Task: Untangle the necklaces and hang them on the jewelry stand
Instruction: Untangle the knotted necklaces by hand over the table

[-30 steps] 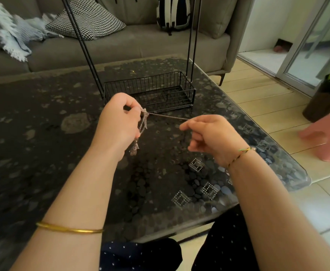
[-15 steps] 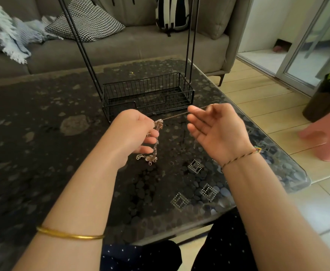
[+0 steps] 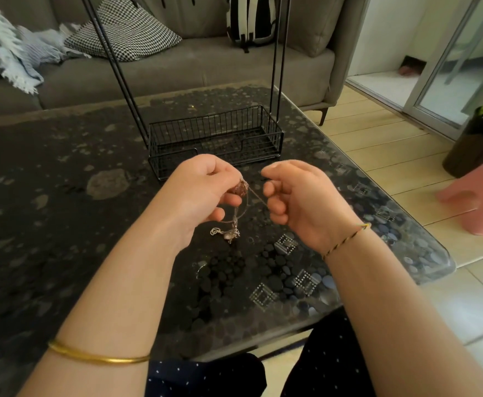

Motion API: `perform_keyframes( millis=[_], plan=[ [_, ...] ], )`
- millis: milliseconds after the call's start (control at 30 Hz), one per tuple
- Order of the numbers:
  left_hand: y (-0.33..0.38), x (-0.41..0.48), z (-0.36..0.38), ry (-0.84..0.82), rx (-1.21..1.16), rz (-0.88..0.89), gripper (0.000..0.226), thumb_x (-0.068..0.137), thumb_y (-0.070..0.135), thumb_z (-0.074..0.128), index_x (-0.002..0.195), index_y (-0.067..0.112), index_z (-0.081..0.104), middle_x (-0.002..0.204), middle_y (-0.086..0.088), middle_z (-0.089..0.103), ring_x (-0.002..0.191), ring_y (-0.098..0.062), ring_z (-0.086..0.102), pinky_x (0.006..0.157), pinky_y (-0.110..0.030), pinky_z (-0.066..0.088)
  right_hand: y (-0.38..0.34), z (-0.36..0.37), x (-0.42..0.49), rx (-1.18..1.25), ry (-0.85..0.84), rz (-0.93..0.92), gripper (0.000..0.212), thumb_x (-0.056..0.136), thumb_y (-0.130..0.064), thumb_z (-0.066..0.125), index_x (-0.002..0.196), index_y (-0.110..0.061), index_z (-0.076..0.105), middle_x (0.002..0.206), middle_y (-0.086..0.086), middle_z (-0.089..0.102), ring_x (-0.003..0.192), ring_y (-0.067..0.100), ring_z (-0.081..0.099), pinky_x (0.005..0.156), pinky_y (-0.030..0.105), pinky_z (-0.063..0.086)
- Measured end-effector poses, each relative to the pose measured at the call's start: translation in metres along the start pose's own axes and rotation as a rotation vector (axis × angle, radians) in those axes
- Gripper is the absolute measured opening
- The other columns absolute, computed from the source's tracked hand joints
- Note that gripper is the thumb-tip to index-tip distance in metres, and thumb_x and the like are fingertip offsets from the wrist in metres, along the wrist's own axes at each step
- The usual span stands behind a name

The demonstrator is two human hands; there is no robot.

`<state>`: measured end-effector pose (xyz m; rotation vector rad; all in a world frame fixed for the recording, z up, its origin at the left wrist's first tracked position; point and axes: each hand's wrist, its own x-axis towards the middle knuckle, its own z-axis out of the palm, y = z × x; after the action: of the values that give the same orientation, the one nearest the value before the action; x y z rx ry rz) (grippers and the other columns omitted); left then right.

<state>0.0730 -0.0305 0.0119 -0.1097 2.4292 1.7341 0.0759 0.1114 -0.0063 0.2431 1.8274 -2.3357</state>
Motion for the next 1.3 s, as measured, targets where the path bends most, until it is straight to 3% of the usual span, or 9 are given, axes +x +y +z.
perform_keyframes(
  millis=[200, 533, 800, 1000, 1167, 1300],
  plan=[
    [-0.001, 0.0017, 0.0007, 0.021, 0.042, 0.068, 0.01, 0.092, 0.015, 0.056, 0.088, 0.019, 0.064, 0.086, -0.002, 0.065, 0.071, -0.01, 0.059, 0.054, -0.024, 0.042, 0.0022, -0.0015, -0.0063, -0.232, -0.067, -0.071, 0.007, 0.087, -0.005, 0.058, 0.085, -0.002, 0.064, 0.068, 0.007, 0.059, 0.036, 0.006, 0.035, 0.035, 0.018, 0.027],
    [-0.0021, 0.0013, 0.0039, 0.076, 0.113, 0.167, 0.01, 0.09, 0.017, 0.058, 0.085, 0.023, 0.065, 0.076, 0.003, 0.06, 0.065, -0.006, 0.054, 0.055, -0.023, 0.044, 0.0022, -0.0026, -0.0067, -0.255, -0.129, -0.076, 0.007, 0.086, -0.007, 0.061, 0.081, -0.006, 0.066, 0.066, 0.006, 0.06, 0.032, 0.004, 0.028, 0.034, 0.015, 0.02],
    [-0.0027, -0.0003, 0.0049, 0.1, 0.277, 0.386, 0.012, 0.087, 0.013, 0.06, 0.081, 0.023, 0.064, 0.075, 0.004, 0.061, 0.067, -0.009, 0.056, 0.061, -0.028, 0.049, 0.004, 0.0005, -0.0062, -0.245, -0.115, -0.088, 0.013, 0.089, -0.01, 0.058, 0.078, -0.006, 0.062, 0.063, 0.005, 0.059, 0.029, 0.005, 0.027, 0.032, 0.014, 0.02],
    [-0.0012, -0.0024, 0.0053, 0.068, 0.211, 0.345, 0.012, 0.091, 0.008, 0.056, 0.087, 0.018, 0.062, 0.08, 0.001, 0.065, 0.066, -0.007, 0.065, 0.049, -0.014, 0.049, 0.0038, 0.0026, -0.0041, -0.376, -0.001, -0.196, 0.019, 0.085, -0.008, 0.058, 0.066, -0.009, 0.06, 0.058, 0.002, 0.053, 0.031, 0.003, 0.03, 0.033, 0.016, 0.023],
    [-0.0018, -0.0021, 0.0028, 0.086, 0.153, 0.311, 0.014, 0.091, 0.008, 0.055, 0.085, 0.02, 0.06, 0.076, 0.001, 0.068, 0.066, -0.013, 0.069, 0.065, -0.032, 0.059, 0.0029, -0.0008, -0.0047, -0.422, -0.001, -0.213, 0.018, 0.084, -0.008, 0.061, 0.067, -0.012, 0.063, 0.055, 0.001, 0.054, 0.031, 0.003, 0.03, 0.033, 0.015, 0.023],
    [-0.0013, -0.003, 0.0033, 0.095, 0.165, 0.323, 0.014, 0.091, 0.008, 0.056, 0.086, 0.02, 0.06, 0.079, 0.002, 0.068, 0.066, -0.008, 0.068, 0.071, -0.034, 0.059, 0.0013, -0.0007, -0.007, -0.406, -0.06, -0.201, 0.015, 0.086, -0.004, 0.059, 0.077, -0.014, 0.065, 0.058, 0.004, 0.058, 0.027, 0.002, 0.033, 0.032, 0.01, 0.023]
  ],
)
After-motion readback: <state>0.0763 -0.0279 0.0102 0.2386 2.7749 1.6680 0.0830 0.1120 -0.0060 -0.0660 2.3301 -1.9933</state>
